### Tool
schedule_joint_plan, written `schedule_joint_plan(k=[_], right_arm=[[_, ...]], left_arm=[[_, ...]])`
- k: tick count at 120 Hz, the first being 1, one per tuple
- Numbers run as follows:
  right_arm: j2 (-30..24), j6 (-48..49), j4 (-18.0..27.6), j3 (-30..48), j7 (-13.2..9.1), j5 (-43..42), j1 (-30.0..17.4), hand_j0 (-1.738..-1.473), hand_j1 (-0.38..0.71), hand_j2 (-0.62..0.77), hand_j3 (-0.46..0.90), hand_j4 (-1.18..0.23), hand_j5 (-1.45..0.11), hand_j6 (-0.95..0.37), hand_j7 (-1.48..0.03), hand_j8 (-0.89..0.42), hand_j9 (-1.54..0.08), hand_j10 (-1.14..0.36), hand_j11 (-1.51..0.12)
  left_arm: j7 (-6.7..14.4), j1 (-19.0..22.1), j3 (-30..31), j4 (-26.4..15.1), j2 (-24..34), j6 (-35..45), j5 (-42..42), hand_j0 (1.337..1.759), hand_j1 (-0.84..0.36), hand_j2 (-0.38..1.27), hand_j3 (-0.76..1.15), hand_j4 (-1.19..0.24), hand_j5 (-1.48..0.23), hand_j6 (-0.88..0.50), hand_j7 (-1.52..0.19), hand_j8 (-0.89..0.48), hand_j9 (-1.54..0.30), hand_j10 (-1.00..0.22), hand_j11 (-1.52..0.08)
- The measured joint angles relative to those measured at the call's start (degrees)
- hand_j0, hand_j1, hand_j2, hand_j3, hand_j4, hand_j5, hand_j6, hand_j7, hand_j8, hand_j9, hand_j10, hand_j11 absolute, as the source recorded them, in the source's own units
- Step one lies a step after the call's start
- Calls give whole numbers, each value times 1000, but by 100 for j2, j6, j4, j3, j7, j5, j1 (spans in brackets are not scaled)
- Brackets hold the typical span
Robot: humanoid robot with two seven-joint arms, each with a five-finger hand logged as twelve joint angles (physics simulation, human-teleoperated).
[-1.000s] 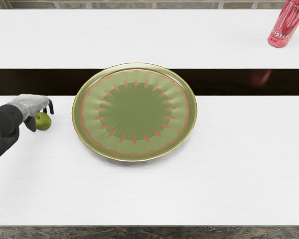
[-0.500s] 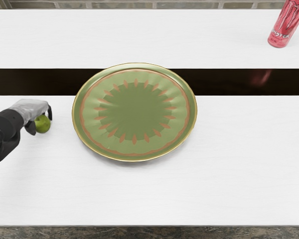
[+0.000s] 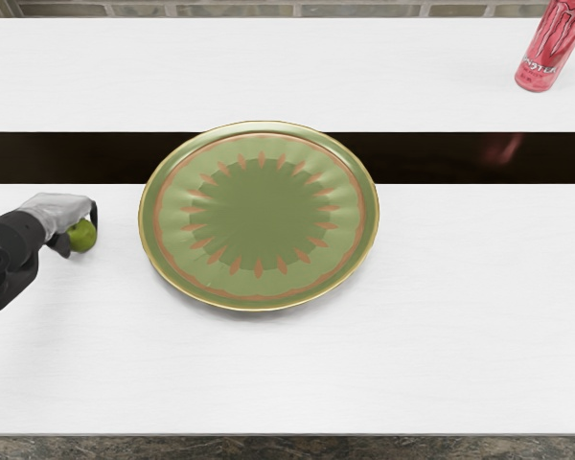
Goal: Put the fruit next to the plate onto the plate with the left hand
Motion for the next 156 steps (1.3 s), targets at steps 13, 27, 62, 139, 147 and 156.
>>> schedule_joint_plan(k=[13,27,62,139,147,156], right_arm=[[0,1,0,-2,-4,0,0,-1658,-310,-7,0,-33,-43,-33,-43,-33,-43,-33,-43],[0,-1,0,-2,-6,-1,0,-1658,-310,-7,0,-33,-43,-33,-43,-33,-43,-33,-43],[0,0,0,-16,-15,2,-17,-1658,-310,-7,0,-33,-43,-33,-43,-33,-43,-33,-43],[0,1,0,-18,-24,3,-26,-1658,-310,-7,0,-33,-43,-33,-43,-33,-43,-33,-43],[0,1,0,-18,-24,3,-26,-1658,-310,-7,0,-33,-43,-33,-43,-33,-43,-33,-43],[0,0,0,-18,-24,4,-26,-1658,-310,-7,0,-33,-43,-33,-43,-33,-43,-33,-43]], left_arm=[[1,-97,-7,9,-32,-17,-30,1637,-452,356,0,-290,-1178,-213,-1168,-393,-1160,-799,-1166],[0,-535,-21,-1,-62,-53,-175,1636,-447,356,0,-287,-1213,-195,-1181,-396,-1180,-816,-1187],[0,-1284,-28,-92,-542,-98,-483,1632,-423,324,0,-295,-1231,-207,-1208,-414,-1209,-827,-1217],[-1,-1097,100,106,-2052,-52,-600,1634,-364,367,0,-375,-1261,-282,-1237,-509,-1221,-832,-1230],[-1,-1094,125,123,-2084,-41,-581,1634,-368,378,0,-378,-1239,-287,-1222,-509,-1208,-822,-1217],[-1,-1089,136,127,-2127,21,-560,1640,-317,383,0,-422,-1022,-310,-1010,-575,-1002,-684,-1009]])
